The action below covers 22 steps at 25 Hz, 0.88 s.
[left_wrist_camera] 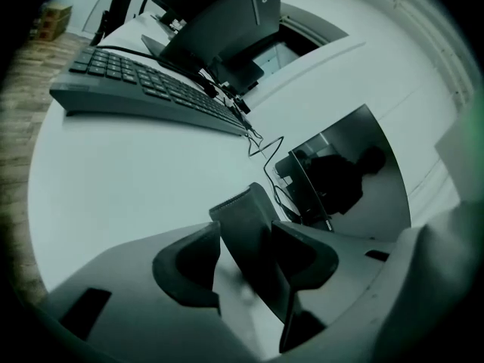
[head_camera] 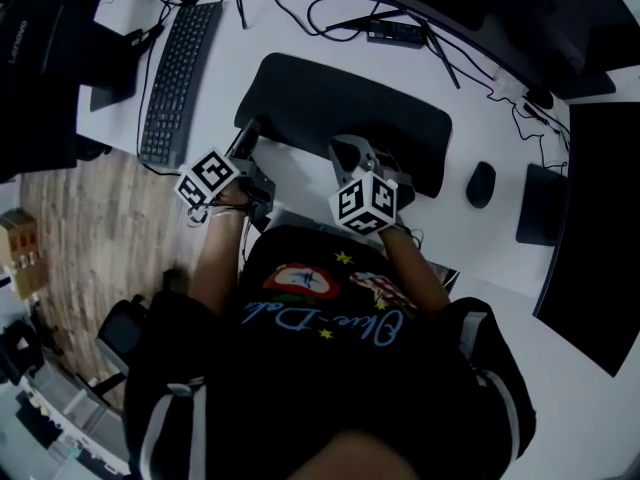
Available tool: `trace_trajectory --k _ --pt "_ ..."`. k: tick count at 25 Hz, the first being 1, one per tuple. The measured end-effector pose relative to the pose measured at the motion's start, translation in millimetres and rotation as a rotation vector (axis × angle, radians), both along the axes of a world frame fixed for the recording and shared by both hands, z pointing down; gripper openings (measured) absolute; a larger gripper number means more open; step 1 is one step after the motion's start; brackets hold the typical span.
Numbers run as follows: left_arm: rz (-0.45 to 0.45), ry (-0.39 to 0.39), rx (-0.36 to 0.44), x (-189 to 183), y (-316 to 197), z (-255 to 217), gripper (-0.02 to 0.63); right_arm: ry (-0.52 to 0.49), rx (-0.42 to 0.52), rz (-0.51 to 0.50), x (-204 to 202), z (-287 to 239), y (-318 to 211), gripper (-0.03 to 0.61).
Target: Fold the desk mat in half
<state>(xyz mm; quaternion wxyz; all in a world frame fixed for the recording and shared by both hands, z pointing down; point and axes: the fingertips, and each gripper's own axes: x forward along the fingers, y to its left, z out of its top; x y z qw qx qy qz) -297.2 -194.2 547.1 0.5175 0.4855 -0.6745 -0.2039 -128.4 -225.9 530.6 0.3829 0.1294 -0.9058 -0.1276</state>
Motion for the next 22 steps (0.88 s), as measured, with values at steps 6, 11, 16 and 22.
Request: trace_trajectory --k 6,11,16,22 --pt "0.004 -0.033 0.022 -0.9 -2.1 -2.2 0.14 0.116 -0.03 -0.039 -2.0 24.1 4.5 0.0" --pt "0.068 -0.084 0.08 4.2 -8.7 -19.5 0.04 0.12 -0.012 -0.033 -2.4 27.7 4.2 0.0" --pt "0.182 -0.212 0.161 21.0 -21.3 -57.0 0.037 0.119 -0.008 -0.024 -1.6 27.9 4.1 0.0" --pt "0.449 -0.484 0.282 73.5 -47.2 -119.2 0.037 0.105 -0.024 -0.022 0.3 23.2 3.9 0.0"
